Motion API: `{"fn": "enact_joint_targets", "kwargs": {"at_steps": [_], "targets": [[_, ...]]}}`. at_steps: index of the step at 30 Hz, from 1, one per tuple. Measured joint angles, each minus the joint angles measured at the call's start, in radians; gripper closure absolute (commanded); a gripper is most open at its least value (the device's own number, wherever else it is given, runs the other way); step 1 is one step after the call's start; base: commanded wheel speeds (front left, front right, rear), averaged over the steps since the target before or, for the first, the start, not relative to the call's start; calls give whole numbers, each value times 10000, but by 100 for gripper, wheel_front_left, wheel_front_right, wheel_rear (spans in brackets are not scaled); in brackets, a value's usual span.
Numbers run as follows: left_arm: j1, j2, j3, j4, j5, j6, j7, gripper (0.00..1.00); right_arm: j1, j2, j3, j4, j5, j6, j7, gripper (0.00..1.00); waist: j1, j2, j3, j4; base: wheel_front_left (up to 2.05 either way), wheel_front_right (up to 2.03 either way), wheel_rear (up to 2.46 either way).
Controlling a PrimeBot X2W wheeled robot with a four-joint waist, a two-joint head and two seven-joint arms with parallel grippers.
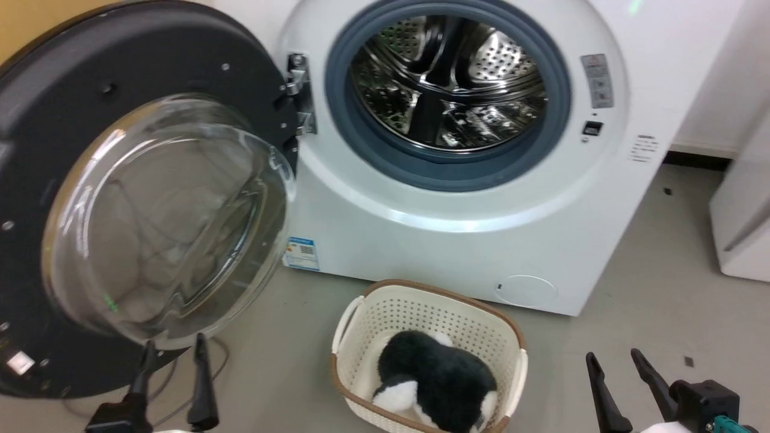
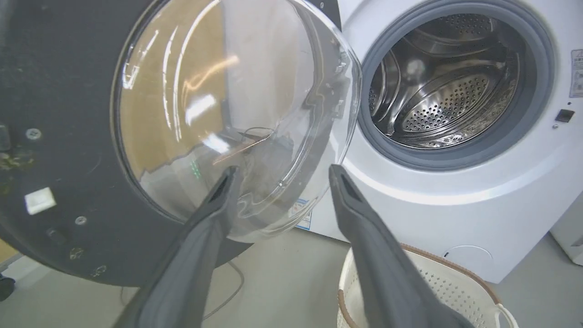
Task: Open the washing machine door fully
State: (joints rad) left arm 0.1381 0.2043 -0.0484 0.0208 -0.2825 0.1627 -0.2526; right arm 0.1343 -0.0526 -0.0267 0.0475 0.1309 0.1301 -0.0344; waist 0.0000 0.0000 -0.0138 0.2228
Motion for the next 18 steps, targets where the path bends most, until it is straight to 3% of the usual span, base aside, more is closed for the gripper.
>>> {"fn": "enact_joint_targets", "kwargs": {"at_steps": [18], "targets": [[-608,245,-1005,763,345,-472,963,0,12,0,151,-447,-424,0,343,0,0,0,-118,-1947,0,0,0]]}}
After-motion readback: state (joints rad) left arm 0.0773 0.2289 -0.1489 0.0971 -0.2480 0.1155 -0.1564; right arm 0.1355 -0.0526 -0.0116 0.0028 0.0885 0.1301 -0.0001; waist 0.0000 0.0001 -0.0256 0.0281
